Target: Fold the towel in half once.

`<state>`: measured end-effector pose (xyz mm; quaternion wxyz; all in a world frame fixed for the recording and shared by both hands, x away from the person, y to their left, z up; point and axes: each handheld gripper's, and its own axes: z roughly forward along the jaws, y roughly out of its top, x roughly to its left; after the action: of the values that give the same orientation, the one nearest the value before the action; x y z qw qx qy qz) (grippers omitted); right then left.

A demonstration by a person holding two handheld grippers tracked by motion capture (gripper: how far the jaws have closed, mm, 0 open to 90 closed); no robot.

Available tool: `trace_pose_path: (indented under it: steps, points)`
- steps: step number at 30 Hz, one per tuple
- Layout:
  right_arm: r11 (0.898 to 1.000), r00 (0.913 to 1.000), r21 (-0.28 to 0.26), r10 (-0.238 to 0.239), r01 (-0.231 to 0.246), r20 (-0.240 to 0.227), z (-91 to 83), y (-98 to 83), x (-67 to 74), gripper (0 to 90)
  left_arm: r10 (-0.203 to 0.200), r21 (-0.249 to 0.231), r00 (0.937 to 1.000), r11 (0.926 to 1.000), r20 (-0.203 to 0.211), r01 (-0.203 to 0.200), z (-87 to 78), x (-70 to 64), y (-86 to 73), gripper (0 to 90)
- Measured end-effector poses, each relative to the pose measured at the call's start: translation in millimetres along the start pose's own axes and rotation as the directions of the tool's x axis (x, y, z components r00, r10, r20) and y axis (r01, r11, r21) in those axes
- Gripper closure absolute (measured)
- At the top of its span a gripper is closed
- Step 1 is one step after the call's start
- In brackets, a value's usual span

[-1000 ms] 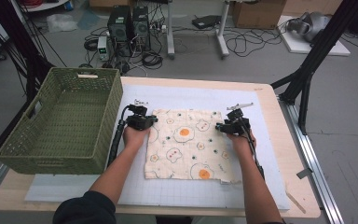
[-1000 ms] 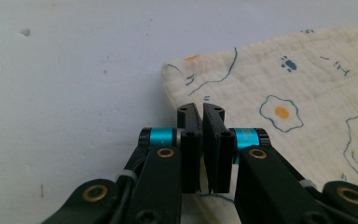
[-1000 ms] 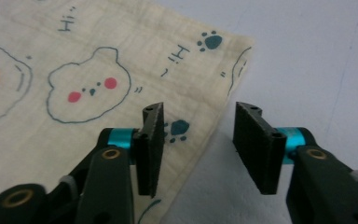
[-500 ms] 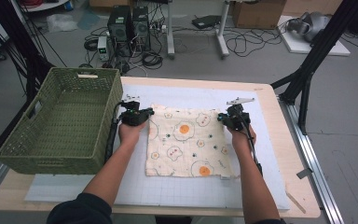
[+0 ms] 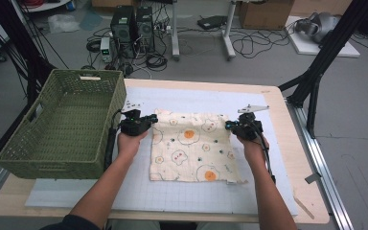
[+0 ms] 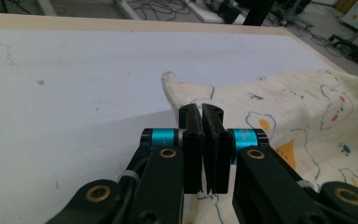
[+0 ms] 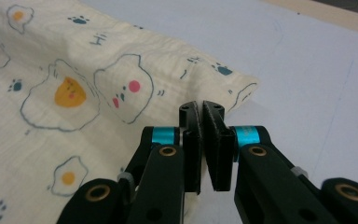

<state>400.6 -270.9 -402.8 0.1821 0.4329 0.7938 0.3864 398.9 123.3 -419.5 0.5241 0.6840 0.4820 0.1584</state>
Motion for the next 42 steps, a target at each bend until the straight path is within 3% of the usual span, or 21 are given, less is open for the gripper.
trace_pose_path:
  steps: [3,6,9,12,19,26,32,34,35,38,42]
  points:
    - [1.0,0.9999,0.005,-0.009,0.009,-0.009,-4.3,-7.2,2.6,86.3,0.01,0.021,0.9998,0.9997,0.019,-0.011,-8.1,-1.6,-4.7,86.4]
    - [1.0,0.9996,0.016,-0.008,0.009,-0.026,-8.1,-12.3,7.3,86.3,0.034,-0.001,0.999,0.9994,0.029,-0.034,-16.9,-6.6,-10.1,86.4]
    - [0.999,0.9988,0.007,-0.046,0.046,-0.017,-12.3,-14.4,14.3,86.3,0.057,0.012,0.9978,0.9983,0.033,-0.058,-23.3,-9.5,-17.4,86.4]
    - [0.999,0.9984,0.003,-0.052,0.052,-0.021,-16.5,-18.1,16.5,86.3,0.062,0.018,0.9968,0.9979,0.051,-0.063,-29.8,-11.6,-25.0,86.4]
    - [0.998,0.9977,-0.001,-0.058,0.058,-0.034,-27.2,-35.5,24.6,86.1,0.132,0.037,0.9887,0.9901,0.07,-0.135,-43.5,-23.7,-41.1,86.3]
    - [0.998,0.9971,0.015,-0.062,0.063,-0.044,-33.7,-53.8,34.3,85.9,0.137,0.041,0.9869,0.9891,0.085,-0.141,-52.5,-28.6,-53.2,86.0]
    - [0.999,0.9973,0.007,-0.042,0.043,-0.06,-38.3,-67.0,38.7,85.7,0.148,0.097,0.9844,0.9828,0.096,-0.157,-56.0,-29.3,-67.6,84.6]
    - [0.998,0.9971,0.022,-0.05,0.051,-0.058,-37.8,-71.5,40.5,83.7,0.141,0.12,0.9861,0.9813,0.089,-0.151,-56.0,-28.3,-70.2,77.2]
    - [0.998,0.9971,0.027,-0.054,0.055,-0.054,-37.5,-72.8,41.0,80.0,0.128,0.118,0.9884,0.9835,0.082,-0.137,-56.0,-27.4,-69.5,67.0]
    - [1.0,0.9991,-0.002,-0.017,0.017,-0.038,-41.6,-72.7,38.9,63.3,0.1,0.1,0.9932,0.9893,0.059,-0.106,-57.4,-23.6,-63.0,46.2]
    - [0.998,0.9998,-0.061,0.013,-0.014,-0.011,-50.9,-70.1,36.6,54.4,0.095,0.063,0.9945,0.9932,0.046,-0.098,-58.1,-21.1,-50.8,43.1]
